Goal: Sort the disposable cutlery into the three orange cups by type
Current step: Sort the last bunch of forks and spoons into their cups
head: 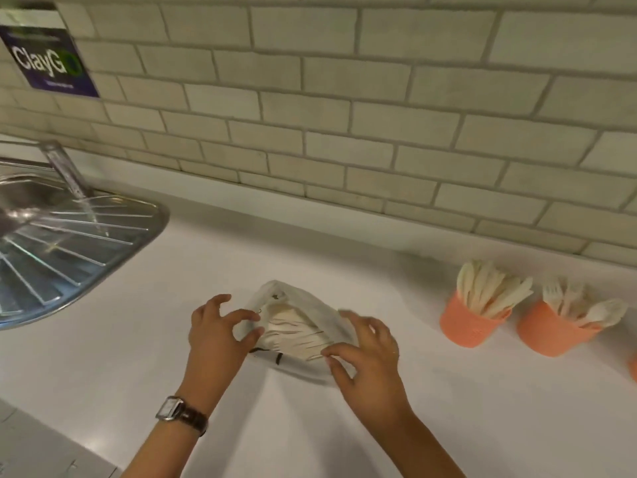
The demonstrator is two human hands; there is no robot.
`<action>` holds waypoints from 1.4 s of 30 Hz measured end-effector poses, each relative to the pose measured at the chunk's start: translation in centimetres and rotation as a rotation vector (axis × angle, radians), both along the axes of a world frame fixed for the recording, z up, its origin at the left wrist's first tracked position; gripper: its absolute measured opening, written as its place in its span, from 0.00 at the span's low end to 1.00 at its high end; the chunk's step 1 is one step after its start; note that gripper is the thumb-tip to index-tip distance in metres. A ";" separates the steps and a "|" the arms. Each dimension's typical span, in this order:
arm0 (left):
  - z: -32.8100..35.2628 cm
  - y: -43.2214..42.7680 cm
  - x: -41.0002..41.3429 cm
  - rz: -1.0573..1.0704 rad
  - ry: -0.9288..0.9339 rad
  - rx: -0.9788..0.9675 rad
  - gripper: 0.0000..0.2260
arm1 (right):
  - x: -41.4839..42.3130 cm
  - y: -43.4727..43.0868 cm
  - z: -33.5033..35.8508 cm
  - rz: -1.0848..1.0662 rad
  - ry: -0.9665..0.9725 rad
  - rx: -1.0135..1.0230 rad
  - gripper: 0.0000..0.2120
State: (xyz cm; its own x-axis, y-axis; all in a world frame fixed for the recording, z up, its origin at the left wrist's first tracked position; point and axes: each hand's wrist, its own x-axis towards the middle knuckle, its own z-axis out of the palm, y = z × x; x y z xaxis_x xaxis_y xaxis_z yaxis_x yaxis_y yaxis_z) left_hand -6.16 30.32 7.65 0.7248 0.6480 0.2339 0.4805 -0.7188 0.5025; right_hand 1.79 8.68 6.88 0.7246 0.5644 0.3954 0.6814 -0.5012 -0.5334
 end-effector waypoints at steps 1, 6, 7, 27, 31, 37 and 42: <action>-0.2 0.6 0.2 -0.048 0.015 -0.046 0.09 | 0.2 1.0 -0.4 -0.048 -0.032 -0.082 0.05; -1.2 2.6 1.7 -0.373 0.179 -0.203 0.26 | 1.9 3.9 0.1 -0.172 0.213 -0.431 0.21; -1.2 3.1 1.8 -0.428 0.201 -0.219 0.30 | 2.2 4.2 0.5 -0.213 0.237 -0.444 0.25; -1.1 4.7 2.5 -0.685 0.117 -0.430 0.40 | 3.6 12.4 -3.8 -0.064 0.284 -0.860 0.41; -1.4 5.1 2.5 -0.680 0.107 -0.426 0.40 | 4.4 12.8 -3.9 -0.045 0.206 -0.950 0.40; -1.5 5.5 2.6 -0.694 0.102 -0.405 0.40 | 5.0 12.4 -4.3 -0.034 0.266 -0.788 0.25; -1.2 5.7 2.7 -0.701 0.087 -0.384 0.40 | 5.1 12.1 -4.0 -0.050 0.265 -0.719 0.17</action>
State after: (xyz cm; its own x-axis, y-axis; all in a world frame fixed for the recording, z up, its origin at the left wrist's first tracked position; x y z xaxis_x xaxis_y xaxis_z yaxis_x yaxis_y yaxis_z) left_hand -3.41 36.03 6.43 0.9982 0.0587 0.0117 0.0295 -0.6524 0.7573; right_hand 6.92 20.77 2.85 0.7756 0.5811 -0.2465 0.5436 -0.8134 -0.2071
